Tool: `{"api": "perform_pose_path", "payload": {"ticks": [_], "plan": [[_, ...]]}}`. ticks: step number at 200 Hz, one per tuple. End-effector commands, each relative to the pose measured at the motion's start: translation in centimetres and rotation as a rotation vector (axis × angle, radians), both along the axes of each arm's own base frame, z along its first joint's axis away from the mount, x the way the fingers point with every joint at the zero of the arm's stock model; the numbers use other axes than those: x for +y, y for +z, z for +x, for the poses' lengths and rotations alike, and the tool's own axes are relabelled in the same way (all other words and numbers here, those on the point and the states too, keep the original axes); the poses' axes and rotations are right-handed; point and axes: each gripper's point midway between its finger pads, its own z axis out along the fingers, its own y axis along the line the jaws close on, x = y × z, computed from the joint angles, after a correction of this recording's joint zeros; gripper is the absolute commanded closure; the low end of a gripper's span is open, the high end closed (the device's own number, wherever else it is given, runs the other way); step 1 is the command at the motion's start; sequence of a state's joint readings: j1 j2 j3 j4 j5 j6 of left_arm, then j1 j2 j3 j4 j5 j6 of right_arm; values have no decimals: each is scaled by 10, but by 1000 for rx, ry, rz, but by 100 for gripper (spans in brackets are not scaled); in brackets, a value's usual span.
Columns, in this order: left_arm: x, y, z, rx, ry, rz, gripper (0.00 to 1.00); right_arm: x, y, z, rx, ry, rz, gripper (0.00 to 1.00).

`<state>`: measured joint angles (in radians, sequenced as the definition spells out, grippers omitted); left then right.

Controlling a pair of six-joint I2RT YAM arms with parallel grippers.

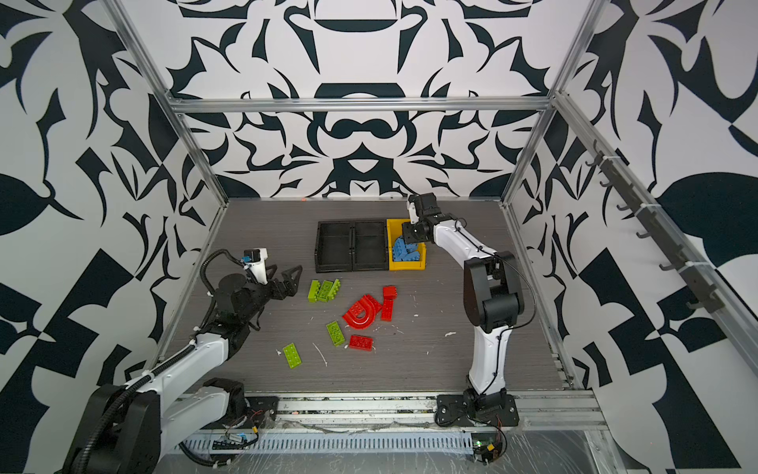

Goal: Sort the legos into containers by color
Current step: Place the lego in the container.

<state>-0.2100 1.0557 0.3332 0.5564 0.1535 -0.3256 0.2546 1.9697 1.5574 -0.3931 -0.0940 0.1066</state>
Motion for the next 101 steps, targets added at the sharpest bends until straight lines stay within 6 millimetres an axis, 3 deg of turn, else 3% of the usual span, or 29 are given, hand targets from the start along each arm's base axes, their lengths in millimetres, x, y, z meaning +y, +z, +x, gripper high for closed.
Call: {"api": "perform_pose_path", "payload": {"ticks": [1, 38, 63, 101], "plan": [[0, 0, -1, -5, 1, -3, 1, 3, 33, 4, -52, 5, 28, 45], [0, 1, -1, -11, 3, -4, 1, 9, 48, -20, -47, 4, 93, 43], [0, 1, -1, -10, 2, -4, 1, 23, 51, -52, -57, 26, 86, 42], [-3, 4, -2, -11, -16, -21, 0, 41, 34, -112, -36, 44, 65, 42]]}}
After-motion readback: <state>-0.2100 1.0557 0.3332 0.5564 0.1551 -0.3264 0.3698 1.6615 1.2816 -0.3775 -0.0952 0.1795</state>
